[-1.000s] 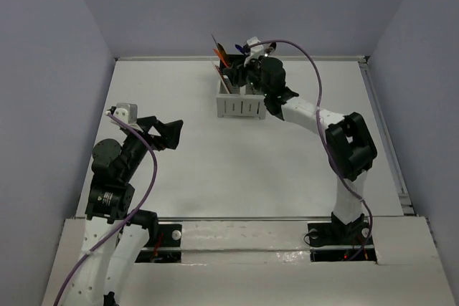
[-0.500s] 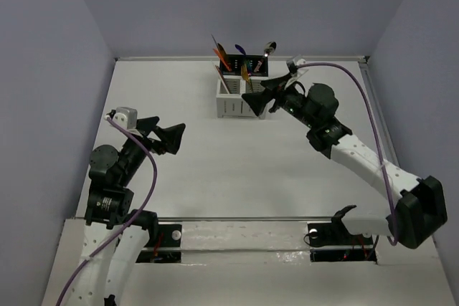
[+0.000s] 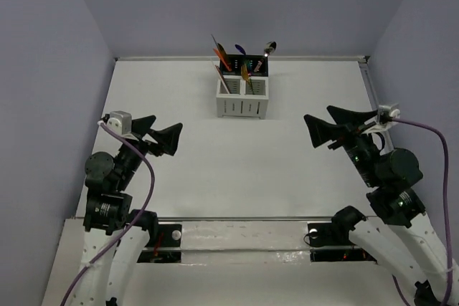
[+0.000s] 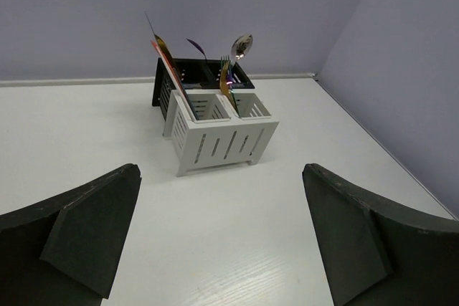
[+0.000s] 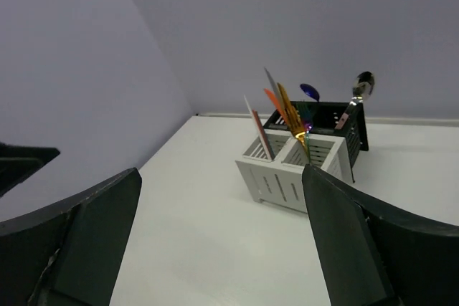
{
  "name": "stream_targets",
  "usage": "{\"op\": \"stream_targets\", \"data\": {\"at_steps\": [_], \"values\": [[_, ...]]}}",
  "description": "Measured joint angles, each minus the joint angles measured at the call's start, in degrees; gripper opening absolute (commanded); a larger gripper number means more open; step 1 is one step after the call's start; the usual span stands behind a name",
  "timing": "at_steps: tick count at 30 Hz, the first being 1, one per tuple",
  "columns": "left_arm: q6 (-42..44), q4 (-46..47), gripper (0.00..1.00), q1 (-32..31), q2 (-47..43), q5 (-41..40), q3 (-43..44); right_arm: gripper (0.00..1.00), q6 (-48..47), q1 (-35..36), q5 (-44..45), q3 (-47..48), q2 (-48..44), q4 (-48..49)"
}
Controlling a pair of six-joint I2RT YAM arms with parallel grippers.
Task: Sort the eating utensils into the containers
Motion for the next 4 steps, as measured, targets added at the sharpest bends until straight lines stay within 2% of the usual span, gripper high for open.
{"op": "stream_targets", "data": {"at_steps": [4], "values": [[0.0,0.5,0.99,0.0,-0.4,0.3,-0.6,1.0,1.3,0.0,4.0,-0.5,-0.9,-2.4]]}}
